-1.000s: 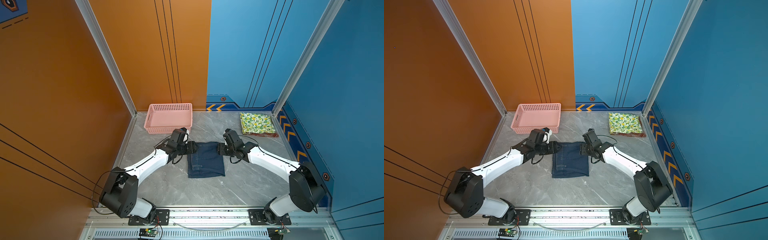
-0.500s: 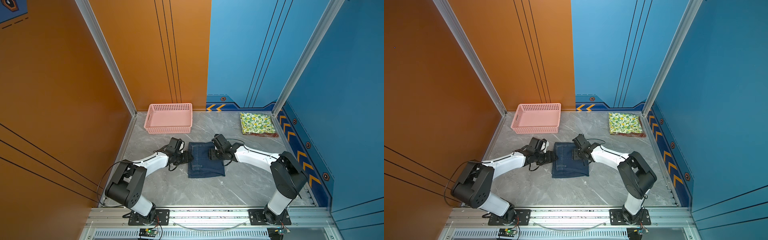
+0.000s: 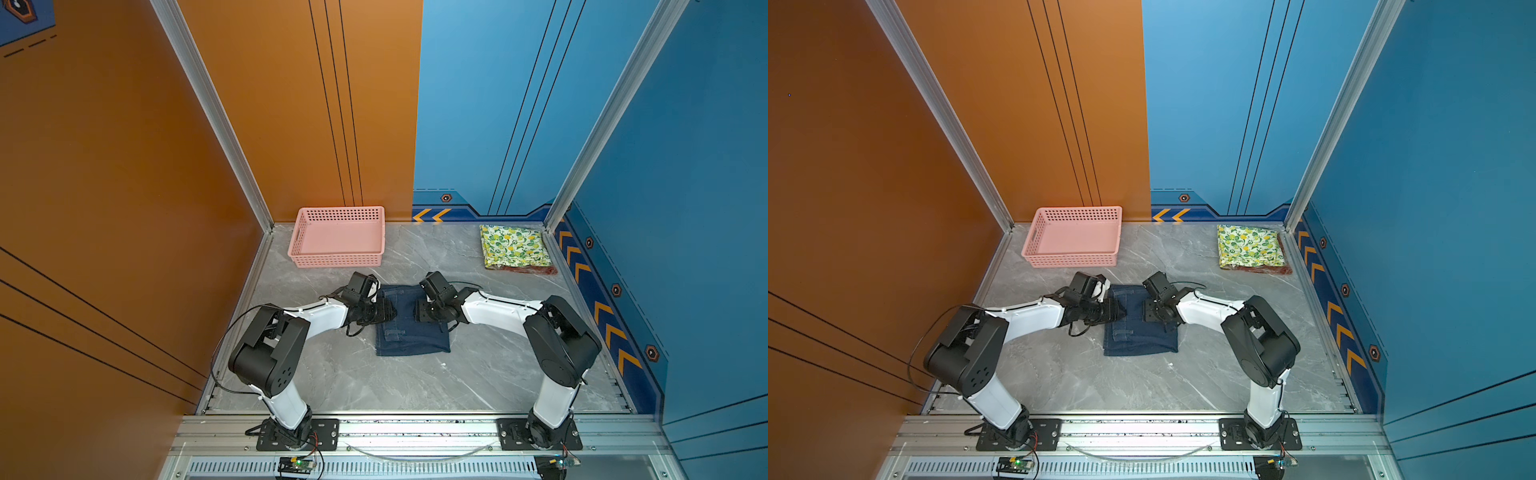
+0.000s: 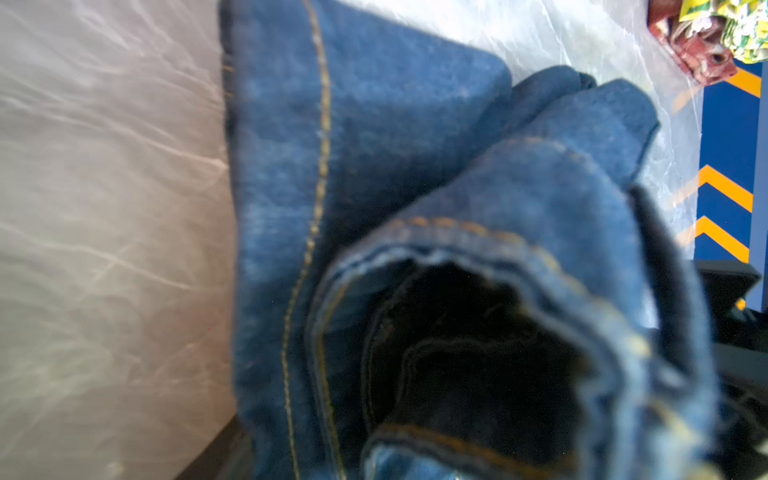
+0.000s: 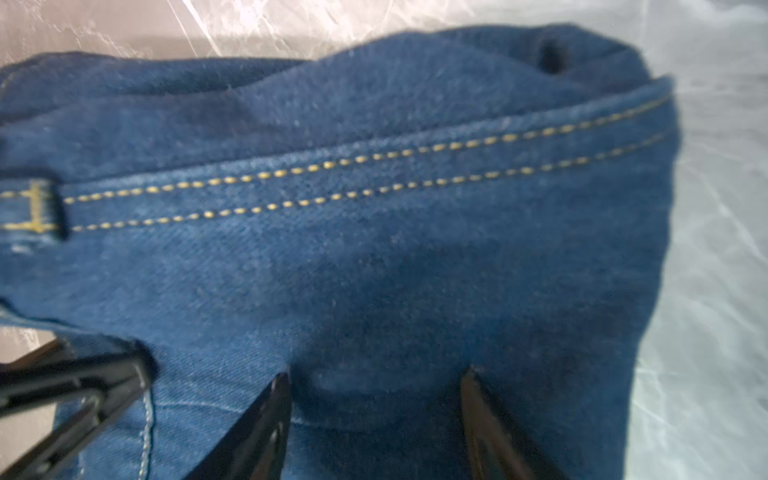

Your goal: Fold and stack the skirts

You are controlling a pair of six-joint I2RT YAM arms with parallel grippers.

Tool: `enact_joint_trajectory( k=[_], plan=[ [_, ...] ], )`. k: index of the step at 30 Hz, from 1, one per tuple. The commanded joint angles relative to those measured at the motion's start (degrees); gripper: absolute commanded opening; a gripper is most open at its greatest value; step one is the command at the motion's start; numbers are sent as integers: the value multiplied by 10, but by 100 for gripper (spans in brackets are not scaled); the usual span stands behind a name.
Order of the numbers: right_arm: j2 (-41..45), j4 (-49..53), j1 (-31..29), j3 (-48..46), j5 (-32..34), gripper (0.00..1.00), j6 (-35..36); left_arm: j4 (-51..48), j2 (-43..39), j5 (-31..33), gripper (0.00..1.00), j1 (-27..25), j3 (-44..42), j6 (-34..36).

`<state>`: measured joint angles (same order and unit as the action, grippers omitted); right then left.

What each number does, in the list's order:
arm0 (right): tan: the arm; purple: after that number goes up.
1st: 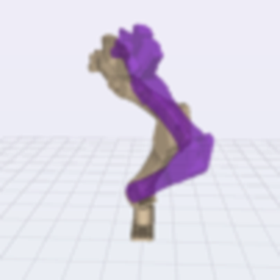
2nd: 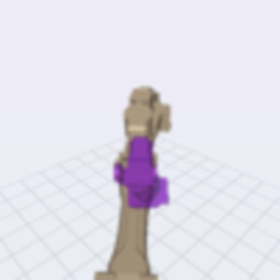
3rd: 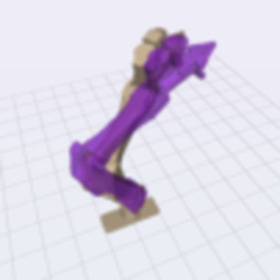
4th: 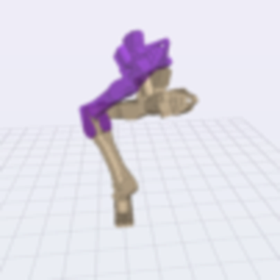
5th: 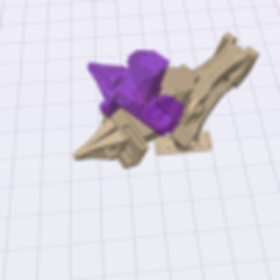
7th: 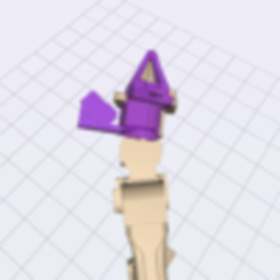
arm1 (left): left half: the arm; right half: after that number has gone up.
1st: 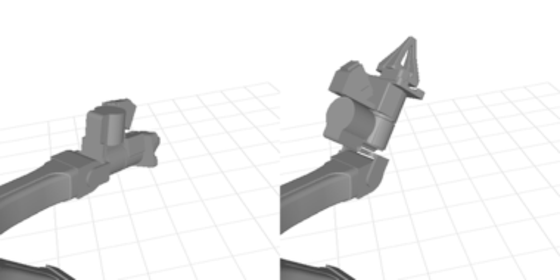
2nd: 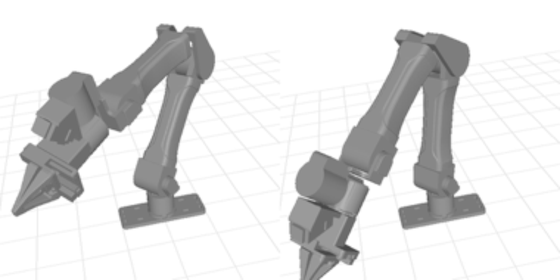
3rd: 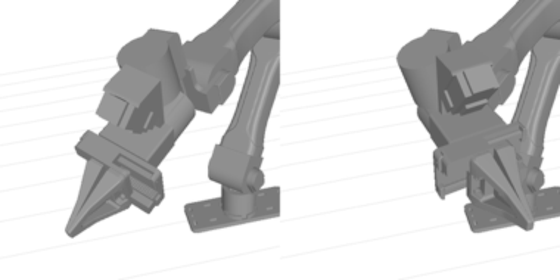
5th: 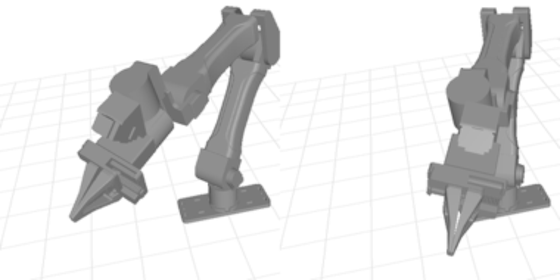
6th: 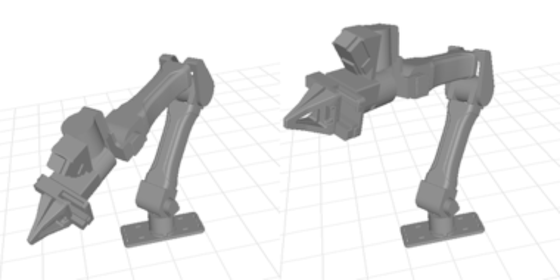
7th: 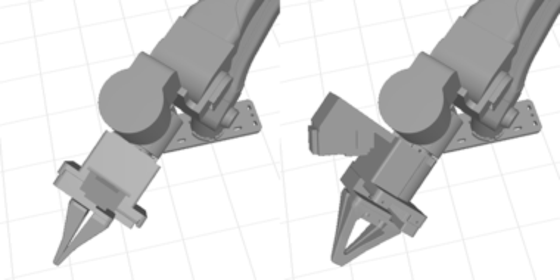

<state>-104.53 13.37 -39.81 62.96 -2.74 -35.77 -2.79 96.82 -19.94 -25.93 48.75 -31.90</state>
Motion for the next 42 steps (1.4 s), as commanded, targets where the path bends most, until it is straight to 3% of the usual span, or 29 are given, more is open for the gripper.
enact_joint_trajectory(
  k=[1,5,8,11,15,16,22,28,35,42],
  plan=[
    [-22,-14,0,-5,-28,64,-21,-71,34,-26,68,-16,-14,12],
    [-32,-23,4,-3,-41,64,-25,-39,46,-43,66,-26,-29,2],
    [-30,-29,9,-6,-50,63,-29,6,51,-59,57,-29,-39,-18],
    [-15,-34,13,-14,-49,63,-29,62,43,-63,38,-28,-50,-44],
    [40,-31,30,-35,-47,63,-26,105,36,-59,2,-38,-30,-75],
    [63,-24,37,-42,-43,64,-23,112,35,-54,0,-42,-21,-83],
    [236,90,98,-52,23,66,35,116,29,-28,0,-65,49,-132],
    [376,160,198,-62,25,67,65,107,24,-13,0,-91,154,-173],
    [448,177,286,-91,15,67,78,91,70,-44,0,-107,319,-174],
    [473,167,336,-99,26,67,87,96,194,-121,0,-108,523,-173]
  ],
)
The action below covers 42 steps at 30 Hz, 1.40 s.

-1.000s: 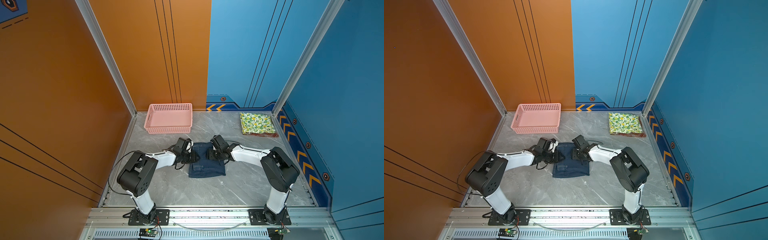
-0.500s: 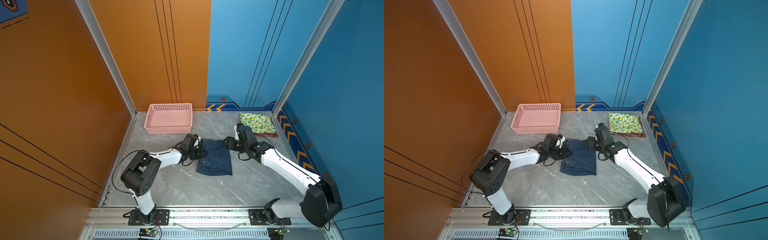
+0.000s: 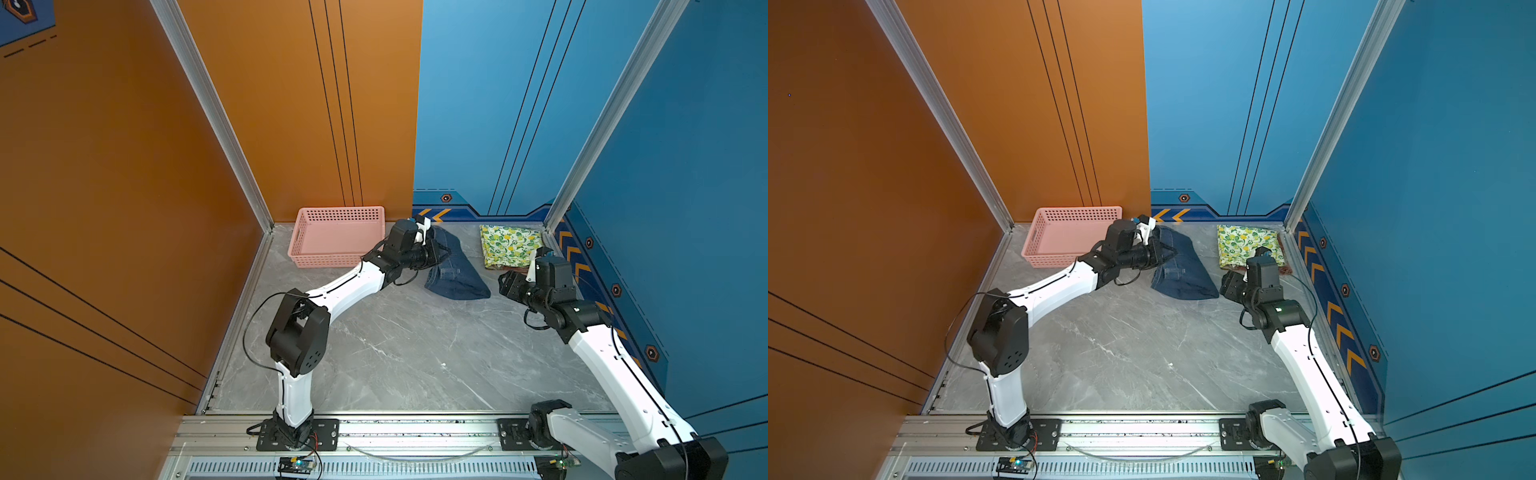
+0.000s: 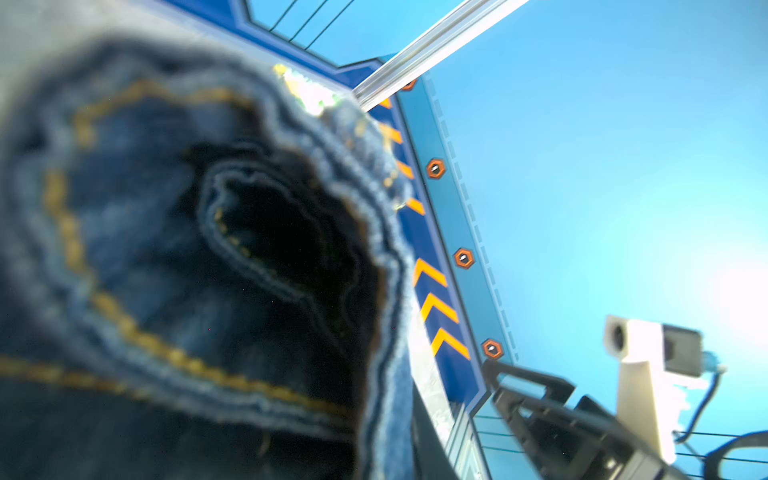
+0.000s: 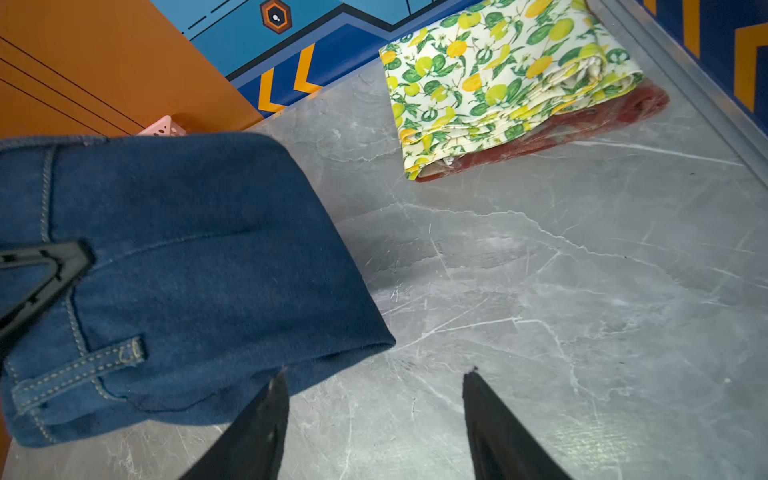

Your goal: Fold and stack the skirts

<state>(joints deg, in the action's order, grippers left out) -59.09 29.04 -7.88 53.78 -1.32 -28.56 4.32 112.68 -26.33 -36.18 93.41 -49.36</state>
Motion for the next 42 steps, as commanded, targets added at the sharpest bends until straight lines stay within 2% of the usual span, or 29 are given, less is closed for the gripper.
enact_joint_trajectory(
  k=[1,6,9,12,14,18,20,24,27,31,35,42],
  plan=[
    [21,8,26,-6,12,67,15,27,56,-68,0,-5,105,0],
    [35,-18,66,0,1,67,14,93,185,-122,0,0,277,-46],
    [29,-25,81,5,-5,67,11,101,298,-150,0,2,456,-90],
    [27,-37,93,1,-5,67,4,96,424,-135,0,3,655,-130],
    [28,-48,98,-6,-10,68,-3,116,475,-111,0,8,714,-145],
    [28,-72,97,-22,-22,67,-13,241,449,-77,0,12,595,-149],
    [26,-79,97,-30,-25,67,-12,247,454,-75,0,8,595,-141],
    [21,-88,93,-45,-32,67,-18,272,474,-75,0,4,614,-168],
    [23,-87,86,-53,-31,67,-20,327,450,-95,0,5,571,-199],
    [27,-79,81,-59,-36,67,-19,394,340,-96,0,7,382,-195],
    [39,-59,73,-58,-42,68,-19,455,211,-28,0,13,147,-173],
    [59,-28,45,-67,-53,68,-17,525,89,91,0,-1,-121,-176]
  ],
)
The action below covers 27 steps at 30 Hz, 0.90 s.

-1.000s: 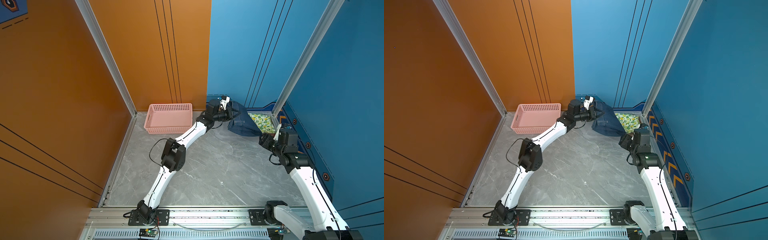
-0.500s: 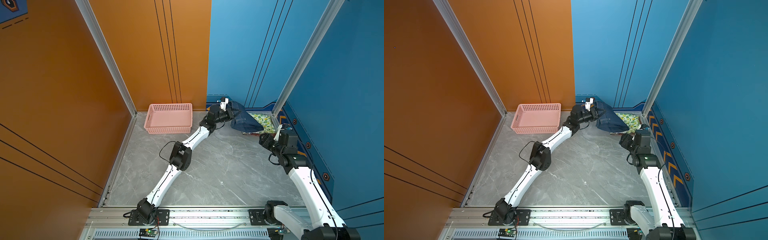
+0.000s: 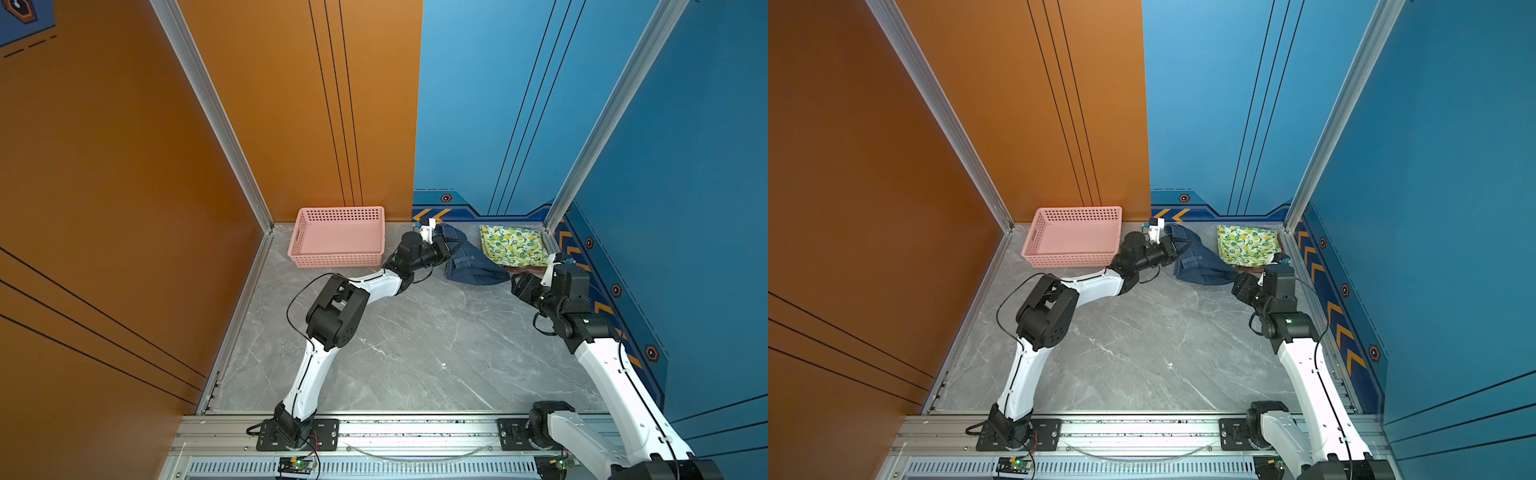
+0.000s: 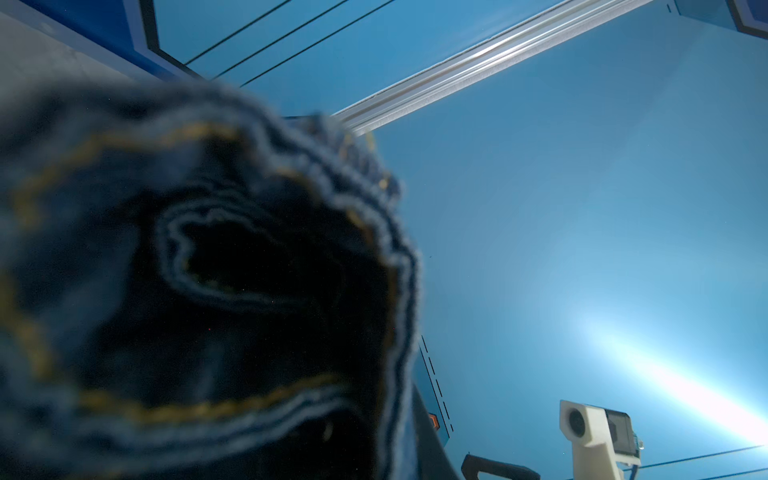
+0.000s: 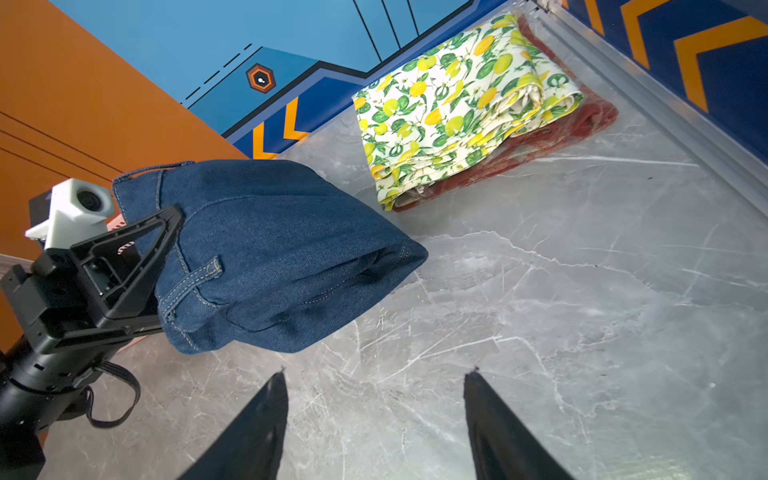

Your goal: Fold and stack the skirts

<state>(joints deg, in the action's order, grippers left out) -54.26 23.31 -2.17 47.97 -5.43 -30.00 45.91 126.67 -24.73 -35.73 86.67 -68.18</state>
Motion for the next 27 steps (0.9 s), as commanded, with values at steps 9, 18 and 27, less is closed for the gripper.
enact_joint_trajectory(
  k=[9,18,27],
  plan=[
    [34,68,-55,-32,-10,69,-21,162,-61,262,0,-77,-227,-33],
    [16,59,-99,-79,-24,74,-82,-28,-136,388,0,-134,-307,-53],
    [10,71,-120,-55,-8,83,-47,-342,-191,350,66,-153,-244,-45]
  ],
)
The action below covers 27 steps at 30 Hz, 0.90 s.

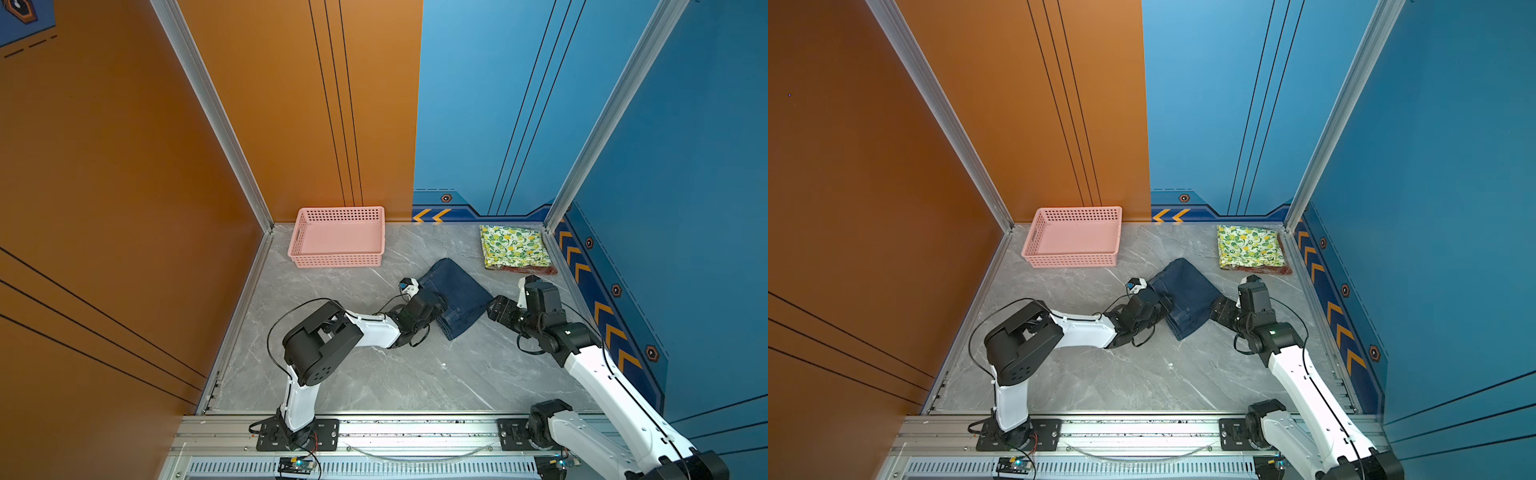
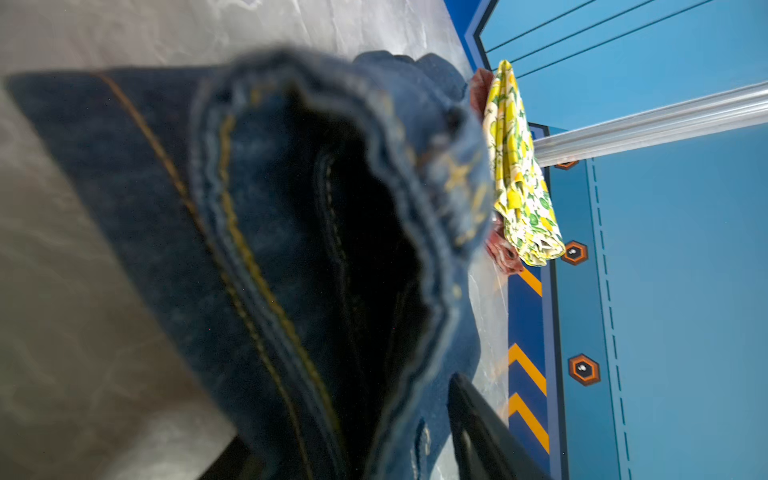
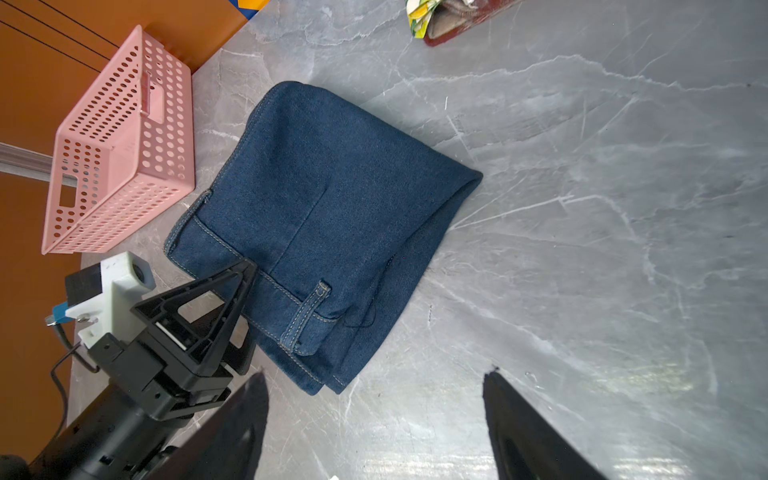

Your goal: Fold and stack the skirts

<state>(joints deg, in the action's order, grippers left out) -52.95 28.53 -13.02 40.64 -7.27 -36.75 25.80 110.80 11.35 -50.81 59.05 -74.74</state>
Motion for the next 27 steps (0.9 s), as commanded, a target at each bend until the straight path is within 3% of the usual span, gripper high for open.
enact_joint_trajectory(
  k=[1,4,9,13,18,27],
  plan=[
    [-8,20,-21,23,25,85,34,-165,-41,-23,70,2,34,31],
    [-26,8,-57,33,65,90,85,-227,-61,-66,83,15,29,60],
    [-88,-12,-138,69,140,98,139,-293,-117,-113,90,44,-20,129],
    [-143,-55,-216,79,210,100,206,-360,-182,-131,92,94,-62,193],
    [-249,-86,-298,116,296,100,318,-361,-284,-178,93,192,-152,221],
    [-475,-50,-369,239,447,100,432,-398,-386,-232,94,306,-201,240]
  ],
)
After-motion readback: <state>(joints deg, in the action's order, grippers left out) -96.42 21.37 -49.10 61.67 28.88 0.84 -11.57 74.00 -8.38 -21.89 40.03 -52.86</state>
